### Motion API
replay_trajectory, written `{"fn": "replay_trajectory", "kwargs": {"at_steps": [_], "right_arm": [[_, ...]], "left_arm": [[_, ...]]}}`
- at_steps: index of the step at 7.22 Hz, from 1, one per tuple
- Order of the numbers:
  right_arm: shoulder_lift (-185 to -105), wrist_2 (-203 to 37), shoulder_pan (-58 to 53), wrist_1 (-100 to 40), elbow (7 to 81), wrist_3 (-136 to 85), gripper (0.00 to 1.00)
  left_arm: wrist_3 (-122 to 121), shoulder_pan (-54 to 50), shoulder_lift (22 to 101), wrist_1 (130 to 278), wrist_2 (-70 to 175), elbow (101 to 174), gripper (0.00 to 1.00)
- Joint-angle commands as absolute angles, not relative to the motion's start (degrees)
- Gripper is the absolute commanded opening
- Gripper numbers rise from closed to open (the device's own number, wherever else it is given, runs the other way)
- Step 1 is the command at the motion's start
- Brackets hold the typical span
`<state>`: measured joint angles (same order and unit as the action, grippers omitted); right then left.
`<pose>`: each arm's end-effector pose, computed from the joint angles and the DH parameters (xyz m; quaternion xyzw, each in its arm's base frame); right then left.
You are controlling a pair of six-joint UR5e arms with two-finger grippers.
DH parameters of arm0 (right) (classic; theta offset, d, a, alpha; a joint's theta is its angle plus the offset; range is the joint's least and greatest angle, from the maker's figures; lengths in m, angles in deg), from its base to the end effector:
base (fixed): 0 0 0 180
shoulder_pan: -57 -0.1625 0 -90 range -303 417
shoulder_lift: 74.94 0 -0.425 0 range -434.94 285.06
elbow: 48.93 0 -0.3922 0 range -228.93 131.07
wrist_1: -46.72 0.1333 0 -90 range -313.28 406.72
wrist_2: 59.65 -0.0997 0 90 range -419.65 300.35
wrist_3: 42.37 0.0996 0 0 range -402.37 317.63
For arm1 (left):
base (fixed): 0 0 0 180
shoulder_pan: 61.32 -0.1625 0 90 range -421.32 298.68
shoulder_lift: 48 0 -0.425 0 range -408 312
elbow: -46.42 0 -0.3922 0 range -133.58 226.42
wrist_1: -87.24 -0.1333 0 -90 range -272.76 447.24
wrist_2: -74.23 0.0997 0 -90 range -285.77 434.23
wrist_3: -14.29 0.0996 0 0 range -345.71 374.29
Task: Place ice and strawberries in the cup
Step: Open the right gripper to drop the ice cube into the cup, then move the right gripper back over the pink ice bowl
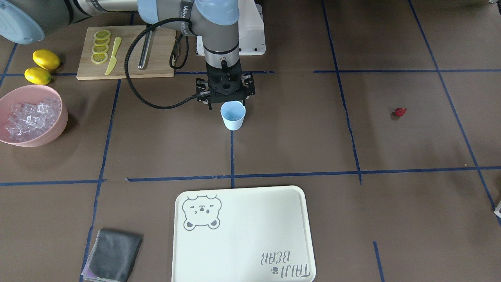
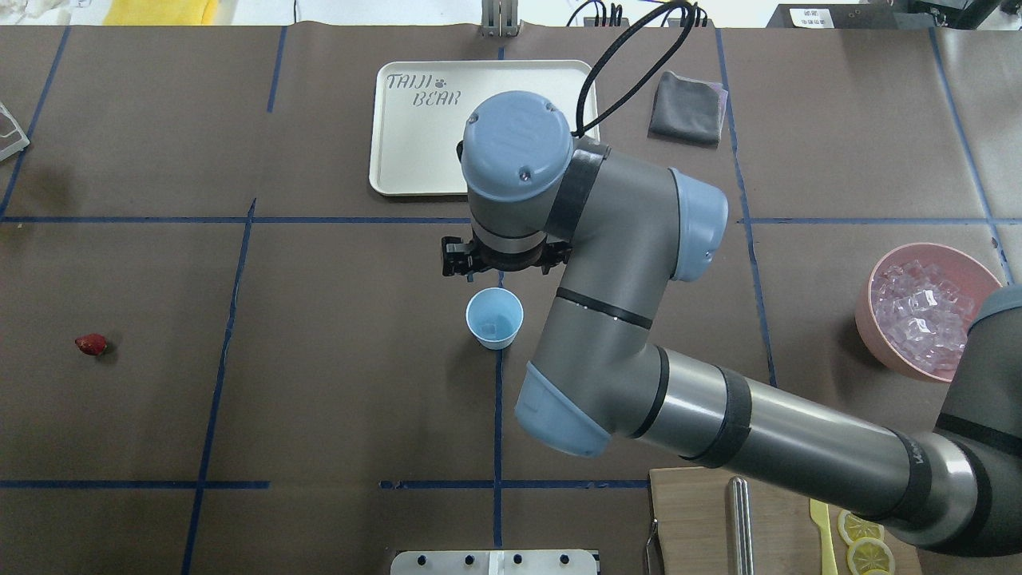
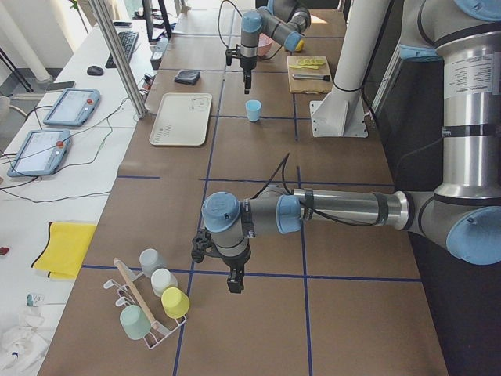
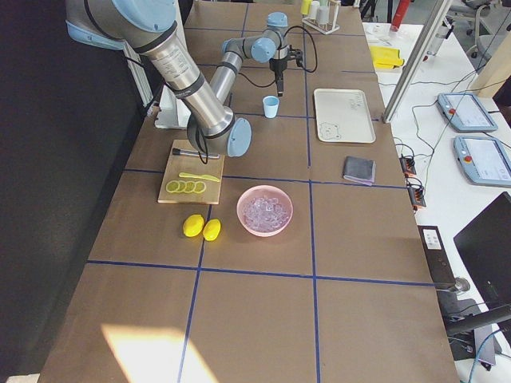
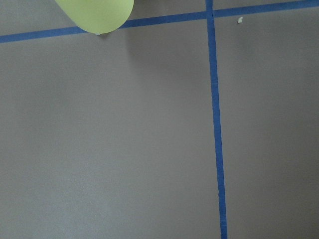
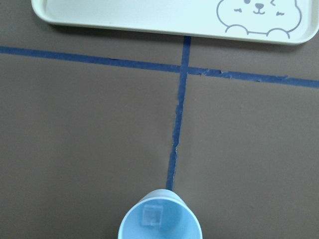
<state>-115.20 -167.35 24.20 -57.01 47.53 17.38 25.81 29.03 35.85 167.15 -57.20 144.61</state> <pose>-0.5159 -0.4550 0.1139 0.0649 -0.3800 -0.0352 0.9220 -0.0700 -0.4343 0.6590 -0.0288 0.3577 0.0661 0.9310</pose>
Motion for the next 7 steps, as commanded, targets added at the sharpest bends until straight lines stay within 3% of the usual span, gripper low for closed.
{"fn": "replay_trajectory", "kwargs": {"at_steps": [1,4,7], "right_arm": [[-117.72,-173.34,16.35,-62.77,51.59,4.54,0.99],[-134.29,-177.4,6.76,-62.09,62.83,-15.4,0.99],[-153.8,-190.9,-7.45,-48.77,64.8,-31.15,0.99]], "left_arm": [[25.97,29.03,35.85,167.39,-57.25,144.85,1.0],[26.06,29.03,35.85,167.83,-57.25,144.86,1.0],[26.06,29.03,35.85,167.83,-57.25,144.94,1.0]]}}
